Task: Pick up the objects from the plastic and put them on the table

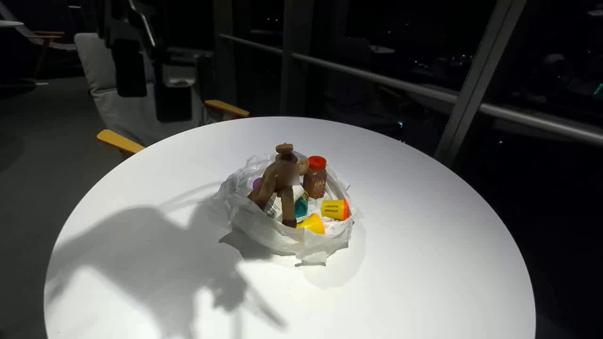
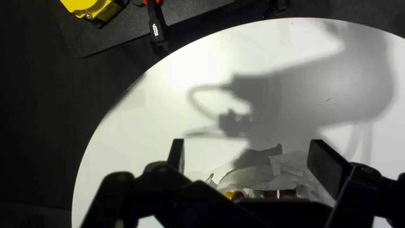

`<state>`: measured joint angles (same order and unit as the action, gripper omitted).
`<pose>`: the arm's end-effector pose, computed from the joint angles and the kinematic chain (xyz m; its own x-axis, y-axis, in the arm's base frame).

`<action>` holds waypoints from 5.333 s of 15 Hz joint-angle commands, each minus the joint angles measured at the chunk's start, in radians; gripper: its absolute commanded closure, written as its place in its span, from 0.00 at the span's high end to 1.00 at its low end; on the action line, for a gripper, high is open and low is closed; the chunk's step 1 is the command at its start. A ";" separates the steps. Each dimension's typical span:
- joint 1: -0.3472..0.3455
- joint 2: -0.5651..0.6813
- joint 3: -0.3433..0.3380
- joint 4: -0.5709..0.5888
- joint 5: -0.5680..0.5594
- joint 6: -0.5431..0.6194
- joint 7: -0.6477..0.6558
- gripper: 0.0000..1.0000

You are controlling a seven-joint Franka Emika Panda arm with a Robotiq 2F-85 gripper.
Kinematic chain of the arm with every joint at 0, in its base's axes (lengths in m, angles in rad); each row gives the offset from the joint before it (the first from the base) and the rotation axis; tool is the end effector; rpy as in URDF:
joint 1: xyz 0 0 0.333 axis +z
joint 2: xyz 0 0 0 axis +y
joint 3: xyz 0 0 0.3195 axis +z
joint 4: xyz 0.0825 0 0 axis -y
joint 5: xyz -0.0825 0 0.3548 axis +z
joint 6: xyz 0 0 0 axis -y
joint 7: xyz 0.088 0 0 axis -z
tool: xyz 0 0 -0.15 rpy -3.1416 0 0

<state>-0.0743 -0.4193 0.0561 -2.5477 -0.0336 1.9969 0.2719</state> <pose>0.3575 -0.0105 0.3803 0.9533 -0.2797 -0.1135 -0.2712 -0.9588 0.0849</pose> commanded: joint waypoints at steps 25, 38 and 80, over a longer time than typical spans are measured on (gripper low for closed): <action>0.006 -0.001 -0.006 0.013 -0.003 -0.002 0.002 1.00; 0.115 0.389 0.081 0.216 -0.021 0.310 -0.006 1.00; 0.129 0.993 -0.077 0.744 -0.082 0.219 -0.132 0.00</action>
<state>0.0721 0.6468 -0.0312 -1.7591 -0.1652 2.2374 0.1469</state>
